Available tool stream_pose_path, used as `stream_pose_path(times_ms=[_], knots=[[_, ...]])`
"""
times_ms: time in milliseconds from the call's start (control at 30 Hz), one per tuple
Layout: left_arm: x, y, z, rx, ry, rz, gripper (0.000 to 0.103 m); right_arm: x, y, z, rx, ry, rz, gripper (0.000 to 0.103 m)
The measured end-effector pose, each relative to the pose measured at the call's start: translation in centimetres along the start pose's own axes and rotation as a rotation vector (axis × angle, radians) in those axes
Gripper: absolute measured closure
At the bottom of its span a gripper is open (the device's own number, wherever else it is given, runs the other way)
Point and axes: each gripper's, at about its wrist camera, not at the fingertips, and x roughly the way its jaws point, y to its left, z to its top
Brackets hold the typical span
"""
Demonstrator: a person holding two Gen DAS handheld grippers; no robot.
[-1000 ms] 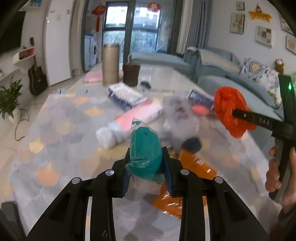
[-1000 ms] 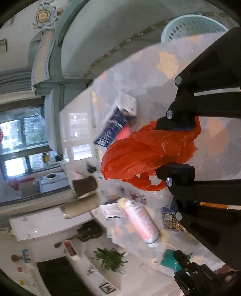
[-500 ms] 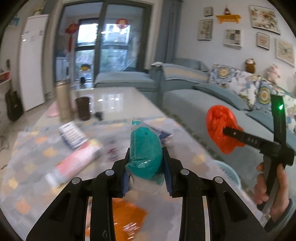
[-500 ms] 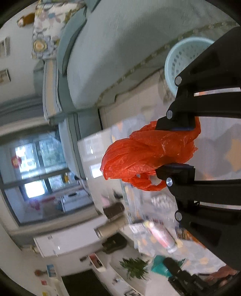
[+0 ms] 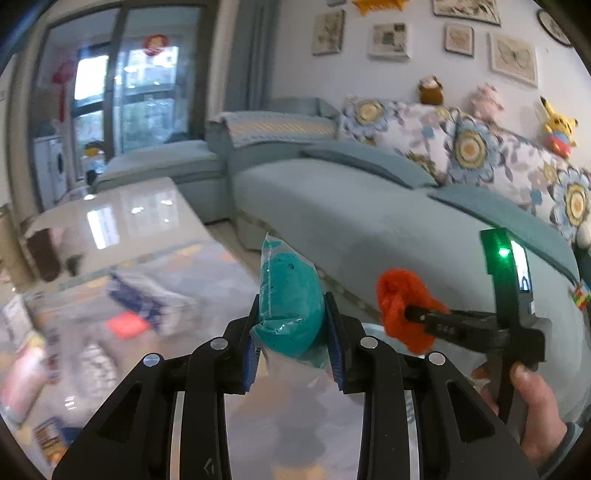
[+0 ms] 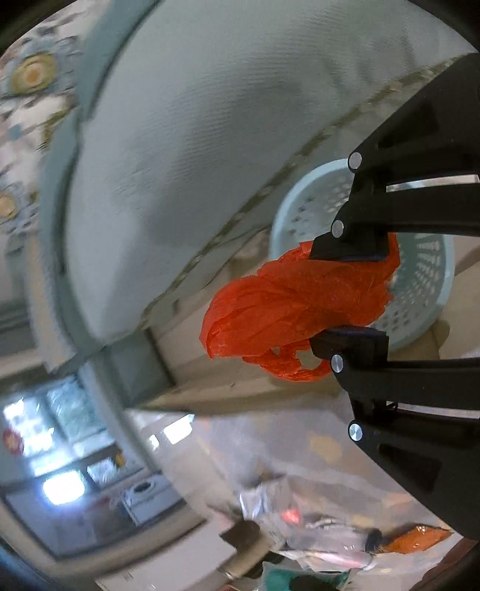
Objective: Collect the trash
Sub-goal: 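Carry the teal packet and red bag to the basket and release both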
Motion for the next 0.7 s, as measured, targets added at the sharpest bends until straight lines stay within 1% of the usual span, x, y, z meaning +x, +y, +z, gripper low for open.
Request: stream_pose_path(times_ms=[100,200,367,467,533,600,700], knots=[[3.0,-1.6,-0.4,0.002,0.05,-0.045,0.074,1.3,-1.3,-0.4,0.041,0.05,-0.006,0.081],[5.7,-2.6,-0.8,-0.014,0.097,-0.09,0.074,2.2,-2.0,-0.3,0.069,0.089,-0.012,0.078],[8.3,-3.8,-1.6,-0.028,0.152,-0.135,0.073,3.1,-2.8,-0.4,0.11,0.134,-0.025,0.078],[9.1,-3.8,-1.7,-0.056,0.178,-0.151,0.07,3.0,-3.3,-0.3,0.146,0.141,-0.018,0.07],[9.2,-3.6,-1.8,-0.069,0.184,-0.143,0.058,2.8,-3.7,0.0,0.158,0.133,-0.022,0.058],[9.2,-3.6,-1.8,-0.074,0.18,-0.14,0.057,2.3,-3.9,0.1,0.168,0.13,-0.015,0.054],[9.1,-3.7,-1.8,-0.069,0.176,-0.144,0.056,1.9,-3.8,0.3,0.163,0.115,-0.01,0.054]])
